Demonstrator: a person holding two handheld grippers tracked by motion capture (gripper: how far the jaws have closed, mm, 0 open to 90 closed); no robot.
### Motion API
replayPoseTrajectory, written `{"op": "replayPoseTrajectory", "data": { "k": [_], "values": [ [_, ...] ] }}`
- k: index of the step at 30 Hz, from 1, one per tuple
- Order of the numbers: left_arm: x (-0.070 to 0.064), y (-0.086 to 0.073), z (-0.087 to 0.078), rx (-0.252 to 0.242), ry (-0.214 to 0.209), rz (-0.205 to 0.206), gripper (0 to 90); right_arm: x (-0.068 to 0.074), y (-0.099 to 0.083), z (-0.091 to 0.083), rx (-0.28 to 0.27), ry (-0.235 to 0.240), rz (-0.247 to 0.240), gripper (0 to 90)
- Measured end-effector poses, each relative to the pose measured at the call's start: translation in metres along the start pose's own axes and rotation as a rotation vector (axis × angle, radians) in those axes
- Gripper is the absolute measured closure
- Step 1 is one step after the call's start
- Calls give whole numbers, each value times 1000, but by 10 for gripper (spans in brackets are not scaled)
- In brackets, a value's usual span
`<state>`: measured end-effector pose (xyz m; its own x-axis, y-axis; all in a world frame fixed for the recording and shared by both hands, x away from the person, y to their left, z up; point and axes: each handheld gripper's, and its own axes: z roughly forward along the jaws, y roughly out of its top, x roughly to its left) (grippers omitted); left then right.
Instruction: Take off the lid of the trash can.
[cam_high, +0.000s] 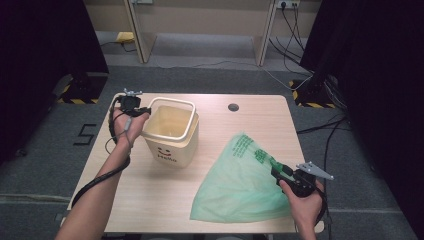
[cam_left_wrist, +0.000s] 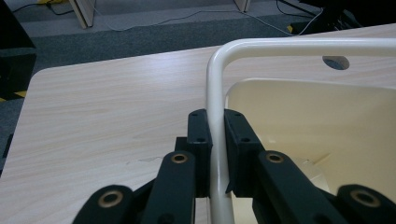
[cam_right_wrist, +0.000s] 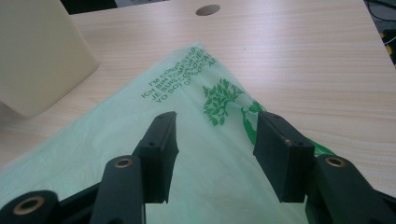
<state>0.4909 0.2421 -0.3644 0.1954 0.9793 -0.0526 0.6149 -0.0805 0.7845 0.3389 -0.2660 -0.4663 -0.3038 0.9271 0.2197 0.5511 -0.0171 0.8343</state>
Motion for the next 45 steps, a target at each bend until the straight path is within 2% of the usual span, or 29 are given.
{"op": "replayPoseTrajectory", "data": {
  "k": [45],
  "values": [
    [49,-4,-18,-10,62,-73,813,0,-2,1,2,-2,-4,487]
  ]
}}
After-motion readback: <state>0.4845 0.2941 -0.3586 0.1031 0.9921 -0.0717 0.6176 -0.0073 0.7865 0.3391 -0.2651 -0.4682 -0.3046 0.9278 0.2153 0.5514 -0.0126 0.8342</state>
